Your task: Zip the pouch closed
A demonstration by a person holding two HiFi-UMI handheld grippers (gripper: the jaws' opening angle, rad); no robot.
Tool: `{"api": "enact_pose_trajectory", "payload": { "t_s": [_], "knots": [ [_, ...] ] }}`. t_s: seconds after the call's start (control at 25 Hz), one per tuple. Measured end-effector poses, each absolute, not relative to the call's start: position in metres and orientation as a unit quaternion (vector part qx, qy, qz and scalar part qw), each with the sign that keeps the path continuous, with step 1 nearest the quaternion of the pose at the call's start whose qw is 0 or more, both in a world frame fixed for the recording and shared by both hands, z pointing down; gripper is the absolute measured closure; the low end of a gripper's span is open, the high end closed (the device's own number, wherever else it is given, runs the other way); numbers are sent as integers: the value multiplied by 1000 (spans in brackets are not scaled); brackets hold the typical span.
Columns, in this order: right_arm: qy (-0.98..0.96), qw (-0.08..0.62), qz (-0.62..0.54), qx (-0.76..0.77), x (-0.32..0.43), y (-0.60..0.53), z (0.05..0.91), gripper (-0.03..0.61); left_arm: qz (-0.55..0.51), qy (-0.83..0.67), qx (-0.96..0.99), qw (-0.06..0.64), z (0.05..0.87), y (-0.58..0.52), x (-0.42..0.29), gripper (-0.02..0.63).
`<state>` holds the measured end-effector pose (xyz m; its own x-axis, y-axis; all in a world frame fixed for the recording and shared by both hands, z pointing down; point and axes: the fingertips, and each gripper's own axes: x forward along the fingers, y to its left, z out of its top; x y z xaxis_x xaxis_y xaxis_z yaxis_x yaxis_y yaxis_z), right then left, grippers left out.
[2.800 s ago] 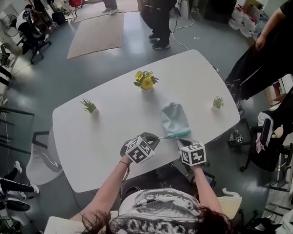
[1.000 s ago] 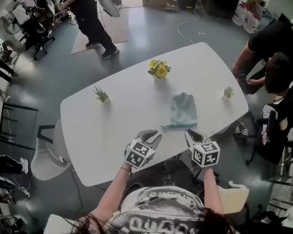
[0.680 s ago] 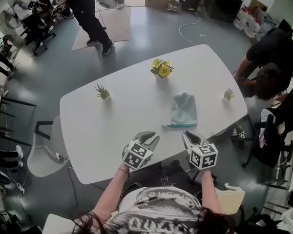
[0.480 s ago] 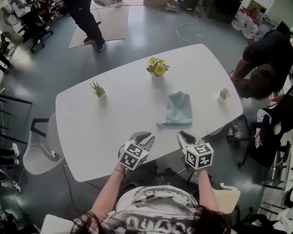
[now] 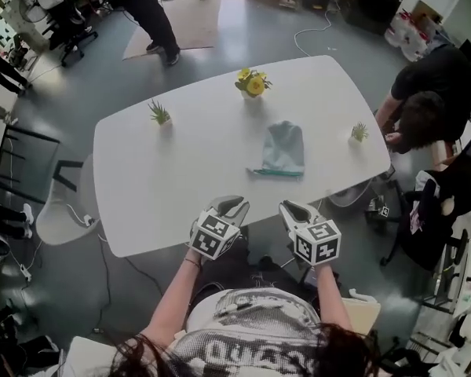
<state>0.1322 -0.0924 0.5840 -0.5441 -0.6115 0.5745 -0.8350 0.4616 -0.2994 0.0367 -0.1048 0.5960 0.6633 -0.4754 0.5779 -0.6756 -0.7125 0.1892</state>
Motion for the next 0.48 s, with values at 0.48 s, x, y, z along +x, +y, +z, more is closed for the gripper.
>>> {"api": "enact_pose_trajectory", "payload": {
  "t_s": [0.48],
  "knots": [
    [-876,173,241,380,122,-28,557,584,215,-393,870,205,574,-18,45,569]
  ]
}}
